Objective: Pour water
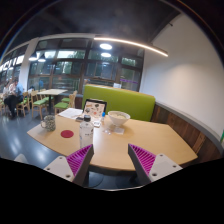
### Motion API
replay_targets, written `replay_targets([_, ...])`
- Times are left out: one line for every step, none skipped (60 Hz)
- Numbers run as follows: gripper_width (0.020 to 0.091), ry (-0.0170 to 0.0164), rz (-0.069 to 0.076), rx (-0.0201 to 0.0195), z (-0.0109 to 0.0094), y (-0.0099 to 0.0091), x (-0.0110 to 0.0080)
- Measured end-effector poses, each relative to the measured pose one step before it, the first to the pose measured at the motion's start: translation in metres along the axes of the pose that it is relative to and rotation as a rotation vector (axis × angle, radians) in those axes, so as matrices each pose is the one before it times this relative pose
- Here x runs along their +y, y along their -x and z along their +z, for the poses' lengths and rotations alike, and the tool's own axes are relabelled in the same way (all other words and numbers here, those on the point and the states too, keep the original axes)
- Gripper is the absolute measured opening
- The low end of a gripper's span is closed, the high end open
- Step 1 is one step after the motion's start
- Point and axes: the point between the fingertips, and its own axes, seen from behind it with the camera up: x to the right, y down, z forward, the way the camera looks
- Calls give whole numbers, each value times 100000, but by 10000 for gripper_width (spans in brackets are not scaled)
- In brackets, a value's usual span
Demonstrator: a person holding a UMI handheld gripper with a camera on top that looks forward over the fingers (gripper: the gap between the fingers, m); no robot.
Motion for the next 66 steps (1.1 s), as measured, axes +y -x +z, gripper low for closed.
replay_targets([793,30,627,-10,-12,58,6])
replay_targets([794,-6,550,-84,-9,63,-5])
replay_targets([796,54,482,-153,-5,60,16])
replay_targets([794,111,473,-115,3,18,38])
replay_targets([793,151,493,47,11,-60,59])
replay_targets([793,218,559,122,4,-71,92])
replay_targets([795,106,472,115,15,-115,85])
replay_targets([794,95,391,19,42,-107,92])
replay_targets([795,-149,239,-19,105,149,53])
replay_targets([795,-73,185,-530,-69,-661,367])
replay_targets([795,-189,127,-289,59,-50,50])
replay_targets([794,-258,196,-232,-1,-47,29])
replay_targets([794,-217,287,-131,30,-25,34])
replay_targets([795,-161,364,-64,53,-20,55])
replay_targets([796,-164,408,-63,66,-16,73])
replay_targets([795,-188,452,-119,72,50,70])
replay_targets([795,-230,569,-203,109,51,49])
replay_targets([796,-6,579,207,9,1135,-300])
replay_targets([794,-376,612,-556,125,-200,289])
replay_targets([794,-293,656,-614,203,130,64])
replay_targets([794,-326,684,-585,159,206,103])
replay_targets([795,-89,744,-485,213,256,164])
replay_targets([795,78,741,-415,202,276,176])
replay_targets([796,217,603,-543,262,323,216])
replay_targets([796,308,383,-723,305,390,202])
replay_targets([797,282,237,-772,349,420,247])
replay_targets([797,-238,172,-458,381,776,542])
replay_targets([799,316,334,-525,389,381,9])
replay_targets([799,257,505,-425,470,296,232])
replay_targets([797,494,564,-214,438,324,293])
replay_targets([796,655,554,-302,509,364,332])
replay_targets([797,775,509,-453,517,412,352])
replay_targets([800,774,434,-664,561,482,367])
replay_targets([799,440,619,-841,393,637,552])
replay_targets([801,400,328,-383,735,600,186])
replay_targets([800,412,589,-641,647,496,196])
replay_targets([798,380,637,-699,640,482,189])
replay_targets([796,372,595,-717,663,497,172])
replay_targets([796,437,482,-647,713,465,212])
replay_targets([797,511,363,-402,748,404,214])
replay_targets([794,241,171,-213,525,274,350])
replay_targets([794,191,117,-1,730,295,66])
replay_targets([795,145,52,437,698,230,23])
replay_targets([795,-284,0,602,661,105,-38])
replay_targets([797,-437,53,876,720,40,-67])
replay_targets([795,-323,-32,1045,754,32,-56])
replay_targets([794,-199,-119,1057,706,7,-16])
replay_targets([795,-100,-178,997,706,25,-7])
replay_targets([794,-54,-234,798,531,-49,-35])
replay_targets([798,-122,-249,1082,751,149,150])
replay_targets([797,87,-199,853,622,48,73])
replay_targets([797,210,-142,853,574,42,68])
replay_targets([797,222,-46,826,547,83,30])
replay_targets([797,41,-70,667,533,53,-17])
replay_targets([799,-200,-138,542,510,19,-114])
replay_targets([796,-221,-167,385,486,-28,-297])
replay_targets([797,-502,-128,529,478,103,-90])
replay_targets([797,-592,-167,632,485,0,-166])
replay_targets([797,-655,-190,810,447,-26,-206])
replay_targets([800,-769,-165,865,454,-48,-239])
replay_targets([799,-959,-65,959,442,-85,-276])
replay_targets([796,-1187,-86,1060,442,-104,-312])
replay_targets([800,-1082,-105,930,384,-173,-397])
replay_targets([786,-1229,50,818,391,138,-120])
replay_targets([712,-794,-102,177,346,103,-159])
replay_targets([638,-1019,-113,961,317,-35,-201])
